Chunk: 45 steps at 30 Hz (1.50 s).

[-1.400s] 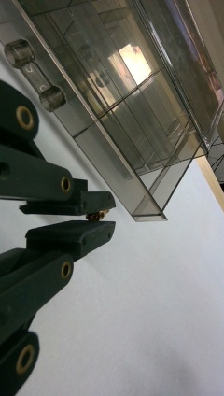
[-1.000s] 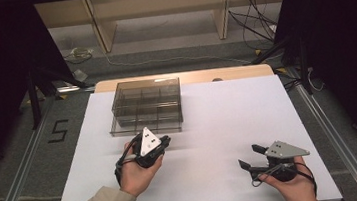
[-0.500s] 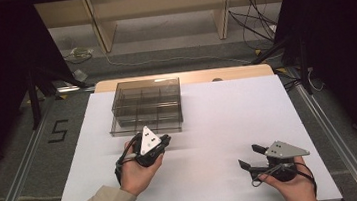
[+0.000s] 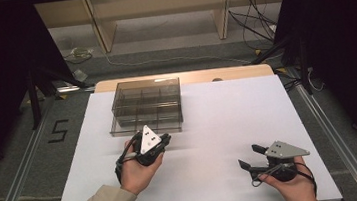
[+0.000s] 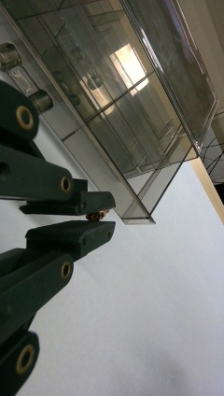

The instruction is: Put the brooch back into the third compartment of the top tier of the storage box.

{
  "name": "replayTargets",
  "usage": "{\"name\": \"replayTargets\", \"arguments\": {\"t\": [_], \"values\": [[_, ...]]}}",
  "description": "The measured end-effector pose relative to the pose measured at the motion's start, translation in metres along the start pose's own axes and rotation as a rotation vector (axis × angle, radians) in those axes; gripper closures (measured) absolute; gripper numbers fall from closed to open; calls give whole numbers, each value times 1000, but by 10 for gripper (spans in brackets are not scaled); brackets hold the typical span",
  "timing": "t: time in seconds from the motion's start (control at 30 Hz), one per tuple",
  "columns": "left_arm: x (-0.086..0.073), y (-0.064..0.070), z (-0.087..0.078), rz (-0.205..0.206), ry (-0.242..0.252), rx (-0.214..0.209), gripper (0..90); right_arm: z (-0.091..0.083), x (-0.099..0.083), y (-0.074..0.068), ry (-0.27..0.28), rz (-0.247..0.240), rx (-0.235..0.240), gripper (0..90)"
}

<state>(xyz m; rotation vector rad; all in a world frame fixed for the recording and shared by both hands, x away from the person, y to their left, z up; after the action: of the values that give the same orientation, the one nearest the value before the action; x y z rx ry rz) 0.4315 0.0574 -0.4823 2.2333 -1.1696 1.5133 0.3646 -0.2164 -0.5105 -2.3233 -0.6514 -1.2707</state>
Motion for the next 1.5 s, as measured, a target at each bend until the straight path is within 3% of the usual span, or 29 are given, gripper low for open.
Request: {"name": "replayTargets", "arguments": {"t": [1.5], "values": [[10, -9, 1, -10, 15, 7, 842, -1, -1, 1, 1, 4, -5, 285]]}}
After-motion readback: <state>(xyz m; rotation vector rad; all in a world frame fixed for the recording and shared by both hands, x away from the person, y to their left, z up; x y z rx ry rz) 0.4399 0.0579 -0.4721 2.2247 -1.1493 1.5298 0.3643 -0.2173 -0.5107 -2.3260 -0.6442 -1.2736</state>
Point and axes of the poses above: each handheld gripper's, and its own axes: z roughly forward along the jaws, x roughly out of its top, y roughly to its right, the point moved 9 cm from there along z, roughly forward along the jaws, and after that the axes turned 7 degrees about z, right-handed, at the moved point
